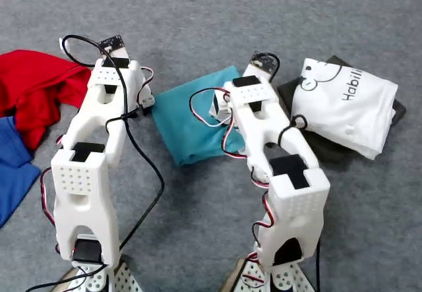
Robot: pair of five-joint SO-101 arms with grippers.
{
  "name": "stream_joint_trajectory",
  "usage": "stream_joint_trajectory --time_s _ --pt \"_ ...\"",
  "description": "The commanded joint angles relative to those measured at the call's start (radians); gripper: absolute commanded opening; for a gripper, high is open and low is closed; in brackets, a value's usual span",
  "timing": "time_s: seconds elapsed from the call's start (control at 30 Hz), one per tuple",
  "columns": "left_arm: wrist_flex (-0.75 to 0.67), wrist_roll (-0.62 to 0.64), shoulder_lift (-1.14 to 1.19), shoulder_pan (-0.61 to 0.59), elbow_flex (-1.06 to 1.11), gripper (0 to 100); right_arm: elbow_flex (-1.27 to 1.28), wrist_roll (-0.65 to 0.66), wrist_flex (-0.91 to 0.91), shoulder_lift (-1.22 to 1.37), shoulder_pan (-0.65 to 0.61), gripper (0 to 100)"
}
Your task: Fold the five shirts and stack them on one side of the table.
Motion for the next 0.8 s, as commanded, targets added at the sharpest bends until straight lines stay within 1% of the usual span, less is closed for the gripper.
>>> stream_joint_trajectory --time_s 0.0,0.13,0.2,0.3,0.4,0.57,0.7,0.77 --pt "-0.006 0.003 -0.002 -0.014 -0.049 10 -0.021 0.049 0.029 -0.027 -0.002 24.9" --pt "-0.006 0.003 -0.002 -0.014 -0.049 10 -0.021 0.124 0.058 -0.059 -0.001 5.8" --pt "-0.006 0.003 -0.002 -0.014 -0.049 10 -0.019 0.157 0.063 -0.074 -0.001 0.2" --pt "-0.006 0.003 -0.002 -0.014 -0.049 10 -0.016 0.17 0.064 -0.096 0.027 0.4" --pt "-0.006 0.003 -0.002 -0.014 -0.049 10 -0.027 0.173 0.064 -0.133 0.09 0.4" --pt "-0.006 0.012 -0.004 -0.023 -0.044 10 -0.125 0.25 0.091 -0.189 0.197 0.4" --pt "-0.008 0.144 -0.002 -0.107 -0.049 10 -0.257 0.345 0.086 -0.191 0.277 0.4" --pt "-0.009 0.155 -0.002 -0.121 -0.049 10 -0.321 0.388 0.084 -0.191 0.315 0.4"
